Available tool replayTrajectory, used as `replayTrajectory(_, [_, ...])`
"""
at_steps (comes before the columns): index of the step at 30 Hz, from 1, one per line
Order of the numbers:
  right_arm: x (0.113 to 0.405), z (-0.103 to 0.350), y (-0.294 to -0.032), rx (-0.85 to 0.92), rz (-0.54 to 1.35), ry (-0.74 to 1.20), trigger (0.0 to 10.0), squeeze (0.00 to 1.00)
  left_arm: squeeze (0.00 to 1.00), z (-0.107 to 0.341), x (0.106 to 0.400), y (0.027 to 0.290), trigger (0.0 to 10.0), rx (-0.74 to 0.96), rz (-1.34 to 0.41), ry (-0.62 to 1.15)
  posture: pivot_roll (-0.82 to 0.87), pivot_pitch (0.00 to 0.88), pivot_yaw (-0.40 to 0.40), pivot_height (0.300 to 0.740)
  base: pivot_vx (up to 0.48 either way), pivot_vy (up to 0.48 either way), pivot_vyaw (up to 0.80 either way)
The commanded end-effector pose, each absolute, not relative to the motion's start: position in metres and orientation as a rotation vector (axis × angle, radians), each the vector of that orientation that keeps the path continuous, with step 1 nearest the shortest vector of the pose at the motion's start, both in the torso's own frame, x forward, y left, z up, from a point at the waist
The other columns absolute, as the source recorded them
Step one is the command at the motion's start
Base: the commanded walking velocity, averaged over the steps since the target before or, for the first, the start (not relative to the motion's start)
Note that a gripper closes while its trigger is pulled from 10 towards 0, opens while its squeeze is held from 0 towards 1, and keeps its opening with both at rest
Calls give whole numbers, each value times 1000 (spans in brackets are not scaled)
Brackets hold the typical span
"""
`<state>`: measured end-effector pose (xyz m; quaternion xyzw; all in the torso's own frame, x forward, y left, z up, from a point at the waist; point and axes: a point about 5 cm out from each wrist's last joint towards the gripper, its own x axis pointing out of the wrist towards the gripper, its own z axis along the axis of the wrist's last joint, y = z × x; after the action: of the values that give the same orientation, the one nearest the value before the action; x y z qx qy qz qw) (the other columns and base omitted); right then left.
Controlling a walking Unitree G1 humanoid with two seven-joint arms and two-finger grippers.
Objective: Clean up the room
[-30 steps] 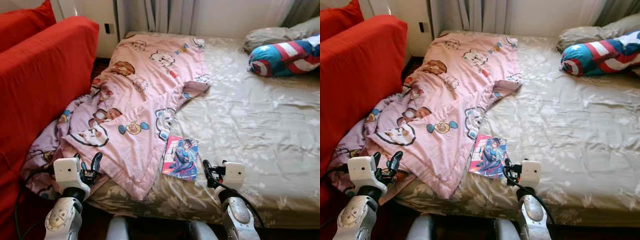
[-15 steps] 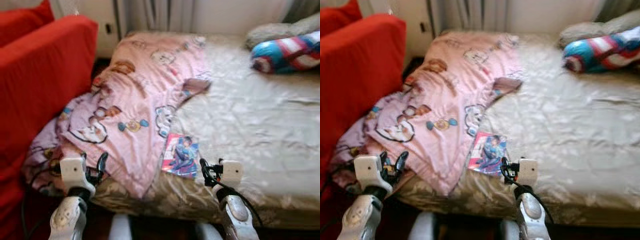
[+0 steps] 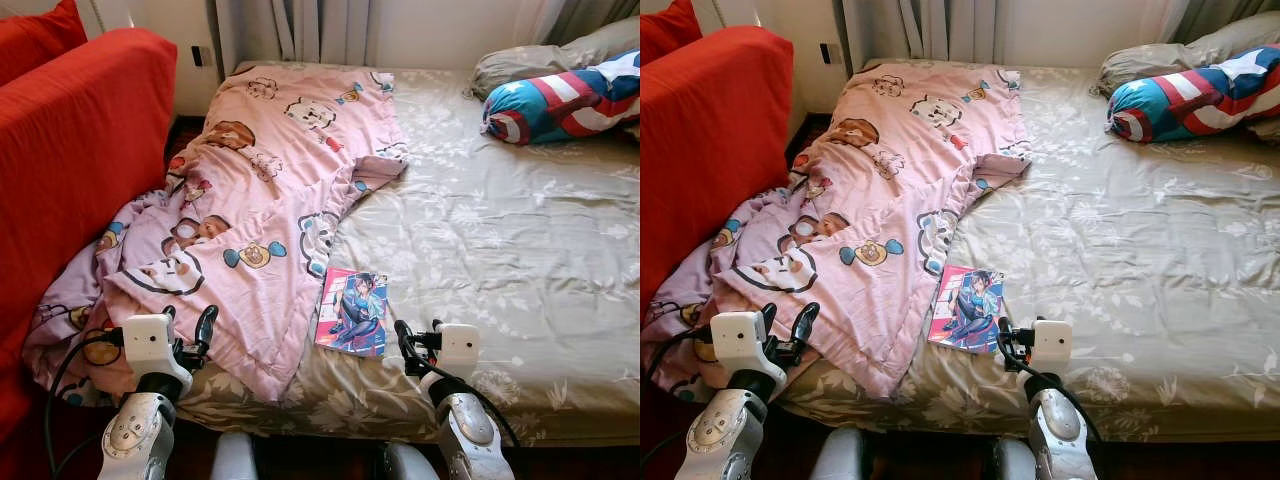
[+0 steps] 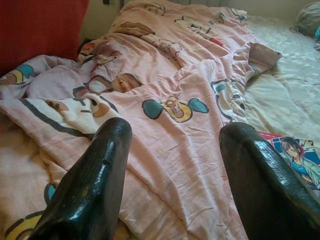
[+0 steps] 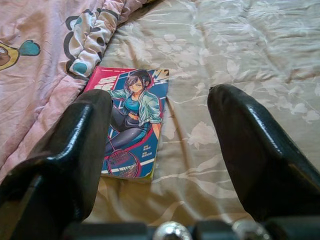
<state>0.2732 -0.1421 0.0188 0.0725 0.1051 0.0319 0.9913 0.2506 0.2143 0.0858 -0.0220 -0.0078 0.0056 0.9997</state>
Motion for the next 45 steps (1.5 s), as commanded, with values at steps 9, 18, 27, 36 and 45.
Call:
replayTrajectory(9, [270,13,-138,160,72,237,10000,0,0,82,249,216,10000,-35,9,13,128,145,-43,623,0,0,0])
replayTrajectory(18, [271,13,-139,163,67,237,10000,0,0,80,249,213,10000,-40,3,16,127,149,-43,623,0,0,0])
replayTrajectory(27, [271,13,-136,172,83,234,10000,0,0,80,249,214,10000,-39,6,19,130,152,-43,598,0,0,0])
replayTrajectory(36, [271,13,-135,176,91,235,10000,0,0,79,249,213,10000,-41,5,17,130,151,-42,598,0,0,0])
replayTrajectory(45, [270,14,-129,167,137,230,10000,0,0,79,250,211,10000,-41,-4,27,133,151,-42,598,0,0,0])
